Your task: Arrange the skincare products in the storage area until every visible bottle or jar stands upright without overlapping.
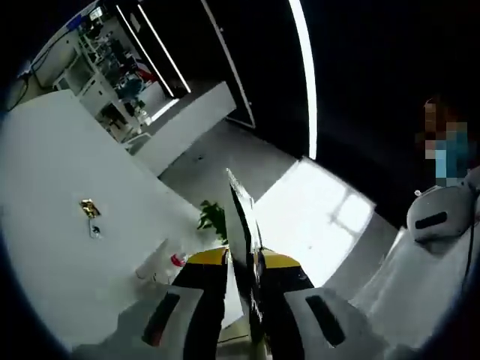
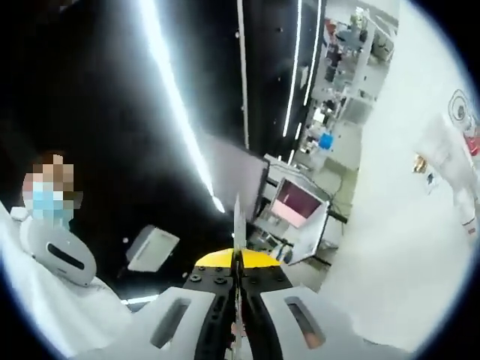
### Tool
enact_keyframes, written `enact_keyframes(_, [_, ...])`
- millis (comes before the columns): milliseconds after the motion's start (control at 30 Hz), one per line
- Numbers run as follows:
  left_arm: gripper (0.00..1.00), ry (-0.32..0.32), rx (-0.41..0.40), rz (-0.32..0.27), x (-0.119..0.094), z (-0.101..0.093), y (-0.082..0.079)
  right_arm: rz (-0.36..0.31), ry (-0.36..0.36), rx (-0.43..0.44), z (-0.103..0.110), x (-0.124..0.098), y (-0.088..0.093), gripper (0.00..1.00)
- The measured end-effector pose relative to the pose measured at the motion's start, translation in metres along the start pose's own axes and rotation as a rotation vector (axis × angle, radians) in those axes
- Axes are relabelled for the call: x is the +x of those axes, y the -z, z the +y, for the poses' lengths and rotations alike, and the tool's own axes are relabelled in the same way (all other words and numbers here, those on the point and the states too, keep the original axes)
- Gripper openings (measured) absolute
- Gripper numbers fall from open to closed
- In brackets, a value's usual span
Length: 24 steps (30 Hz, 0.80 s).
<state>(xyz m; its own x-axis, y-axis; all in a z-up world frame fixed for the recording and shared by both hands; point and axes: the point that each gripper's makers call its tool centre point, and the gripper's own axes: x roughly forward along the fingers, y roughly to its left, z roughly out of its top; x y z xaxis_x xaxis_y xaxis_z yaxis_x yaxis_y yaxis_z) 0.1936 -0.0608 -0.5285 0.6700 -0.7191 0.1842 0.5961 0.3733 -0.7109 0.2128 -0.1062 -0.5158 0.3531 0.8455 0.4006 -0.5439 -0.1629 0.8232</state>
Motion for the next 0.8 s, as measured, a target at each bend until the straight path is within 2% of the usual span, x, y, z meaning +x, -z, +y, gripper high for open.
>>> enact_keyframes(33, [0.3,0.017,-0.015,-0.007,0.0,-0.003,0.0,-0.009,-0.008,0.024,0.001,0.0,-0.001,0.01])
enact_keyframes(100, [0.35,0.056,-0.039,-0.008,0.001,-0.009,0.002,-0.013,-0.005,0.029,0.0,-0.001,-0.001,0.01])
enact_keyframes(167, [0.26,0.046,-0.045,0.014,0.003,-0.008,0.007,0.005,0.012,0.022,-0.003,0.0,0.003,0.01])
enact_keyframes(233, [0.09,0.011,-0.026,0.034,0.003,-0.001,0.012,0.036,0.043,-0.003,-0.008,0.0,0.009,0.01])
enact_keyframes(267, [0.03,-0.001,-0.02,0.03,0.003,0.001,0.011,0.043,0.05,-0.005,-0.009,0.0,0.011,0.01])
enact_keyframes(333, [0.04,-0.009,-0.032,0.02,0.003,0.003,0.01,0.026,0.054,0.006,-0.011,-0.001,0.01,0.01])
enact_keyframes(400, [0.0,-0.024,-0.058,0.001,0.003,0.008,0.009,0.023,0.073,-0.008,-0.015,-0.002,0.01,0.01])
enact_keyframes(433, [0.0,-0.032,-0.081,-0.026,0.003,0.01,0.006,0.015,0.074,0.009,-0.017,-0.003,0.01,0.01])
enact_keyframes(500, [0.0,0.008,-0.2,-0.089,0.004,0.008,0.001,-0.003,0.054,0.045,-0.014,-0.003,0.01,0.01])
enact_keyframes(533, [0.0,0.013,-0.238,-0.096,0.004,0.008,0.002,-0.005,0.057,0.044,-0.015,-0.003,0.01,0.01])
enact_keyframes(667, [0.0,-0.031,-0.251,-0.078,0.001,0.021,0.014,0.005,0.105,0.057,-0.026,-0.008,0.013,0.01])
enact_keyframes(733, [0.0,-0.076,-0.297,-0.057,0.0,0.032,0.023,0.007,0.158,0.084,-0.039,-0.013,0.017,0.01])
enact_keyframes(800, [0.0,-0.101,-0.307,-0.044,-0.001,0.038,0.029,0.002,0.213,0.108,-0.052,-0.019,0.022,0.01])
